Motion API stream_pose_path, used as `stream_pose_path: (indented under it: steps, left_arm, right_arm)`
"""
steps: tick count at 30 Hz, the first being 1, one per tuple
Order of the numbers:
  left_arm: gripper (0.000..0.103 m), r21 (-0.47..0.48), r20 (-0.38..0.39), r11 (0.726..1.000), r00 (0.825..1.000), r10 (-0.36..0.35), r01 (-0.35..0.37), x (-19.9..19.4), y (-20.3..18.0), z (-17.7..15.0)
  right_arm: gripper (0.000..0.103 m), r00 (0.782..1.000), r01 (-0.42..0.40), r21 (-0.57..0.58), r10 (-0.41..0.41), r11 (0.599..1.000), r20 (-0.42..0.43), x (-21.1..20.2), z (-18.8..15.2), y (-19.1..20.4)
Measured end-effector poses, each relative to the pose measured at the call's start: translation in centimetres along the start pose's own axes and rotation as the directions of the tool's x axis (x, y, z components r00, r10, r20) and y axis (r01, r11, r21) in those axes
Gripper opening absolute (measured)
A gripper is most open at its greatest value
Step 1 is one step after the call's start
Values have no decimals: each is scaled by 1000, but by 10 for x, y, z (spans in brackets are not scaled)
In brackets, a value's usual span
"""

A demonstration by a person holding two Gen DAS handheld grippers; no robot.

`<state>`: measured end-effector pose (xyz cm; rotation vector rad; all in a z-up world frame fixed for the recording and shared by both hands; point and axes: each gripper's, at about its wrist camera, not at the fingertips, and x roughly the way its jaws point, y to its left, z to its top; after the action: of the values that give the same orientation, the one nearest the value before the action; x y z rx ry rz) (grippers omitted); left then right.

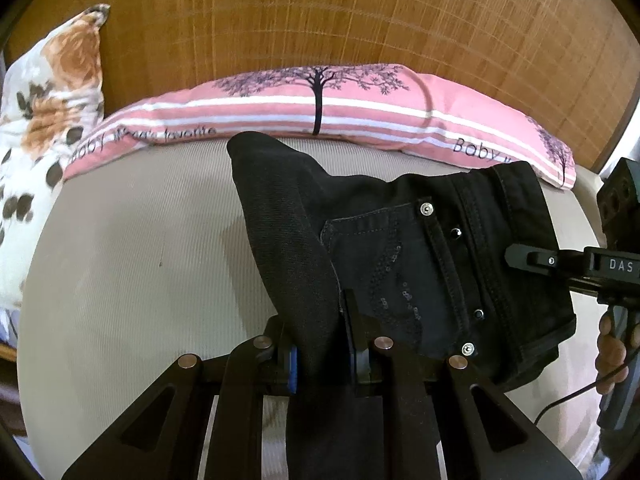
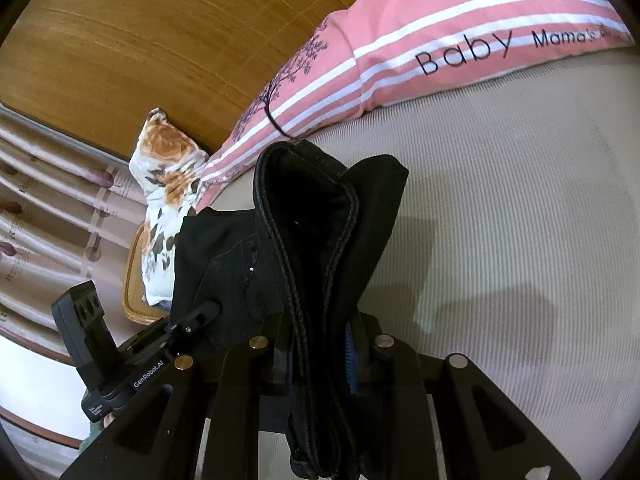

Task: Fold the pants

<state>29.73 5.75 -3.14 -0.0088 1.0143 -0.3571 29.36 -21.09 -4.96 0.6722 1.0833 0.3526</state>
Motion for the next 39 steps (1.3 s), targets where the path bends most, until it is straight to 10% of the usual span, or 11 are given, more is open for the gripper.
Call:
stream_pose_path:
  steps: [7,14,39]
  left_arm:
    - [20,16,-42,1000,999,25,-25,44,9,3]
    - [41,10,-8,998,998,67,-67,62,18,-13]
    - [54,-75,33,967,968,248,-245,-30,-3,-98]
  right_arm:
    - [19,995,100,-19,-100,995,3,20,5,-22]
    - [40,980,201,-84,-199,976,27,33,-1,-30]
    - [49,930,368,-171,-359,914,82,-19,-98,-13]
